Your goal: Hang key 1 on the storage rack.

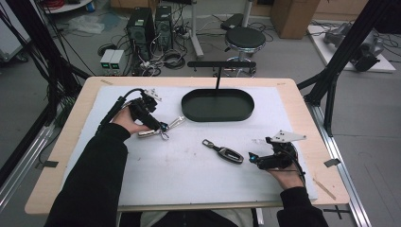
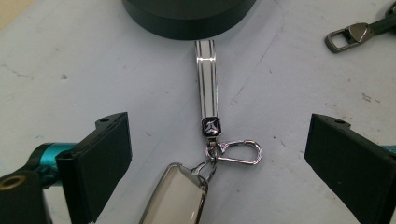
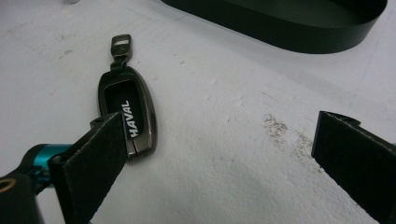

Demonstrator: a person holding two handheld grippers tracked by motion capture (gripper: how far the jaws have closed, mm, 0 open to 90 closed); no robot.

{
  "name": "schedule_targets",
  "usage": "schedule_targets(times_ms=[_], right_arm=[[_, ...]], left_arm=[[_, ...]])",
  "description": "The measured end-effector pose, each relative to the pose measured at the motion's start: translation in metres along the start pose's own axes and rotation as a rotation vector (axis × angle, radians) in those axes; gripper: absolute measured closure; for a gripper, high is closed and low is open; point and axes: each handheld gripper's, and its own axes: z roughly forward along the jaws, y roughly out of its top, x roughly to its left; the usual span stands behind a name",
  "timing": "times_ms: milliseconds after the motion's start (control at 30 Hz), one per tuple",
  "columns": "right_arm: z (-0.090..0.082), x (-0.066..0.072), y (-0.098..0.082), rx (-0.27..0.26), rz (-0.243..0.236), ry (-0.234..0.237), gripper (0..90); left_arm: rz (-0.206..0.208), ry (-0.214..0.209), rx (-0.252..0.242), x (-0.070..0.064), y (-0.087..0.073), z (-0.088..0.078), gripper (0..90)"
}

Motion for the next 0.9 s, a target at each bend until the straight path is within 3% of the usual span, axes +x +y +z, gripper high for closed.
schedule_targets(times_ms=[167,367,533,900], right_arm=[[-0.004,-0.003,-0.002,-0.01,0.011,-0.011,3.2],[-0.003,-0.002,-0.003,0.005,0.003,-0.009,3.2],[-0.002,-0.003,-0.004,0.013,-0.001,-0.007,3.2],[-0.004,-0.003,-0.005,0.012,0.005,-0.008,3.2]], left_arm=[[-0.021,-0.012,0.026,0.004,0.004,0.017,8.2],[0.002,0.011,0.077,0.005,0.012,0.036,10.2],[-0.007,0.011,0.096,0.009,0.017,0.048,11.6],[-0.013,0.002,0.076,0.008,0.024,0.061,24.2]])
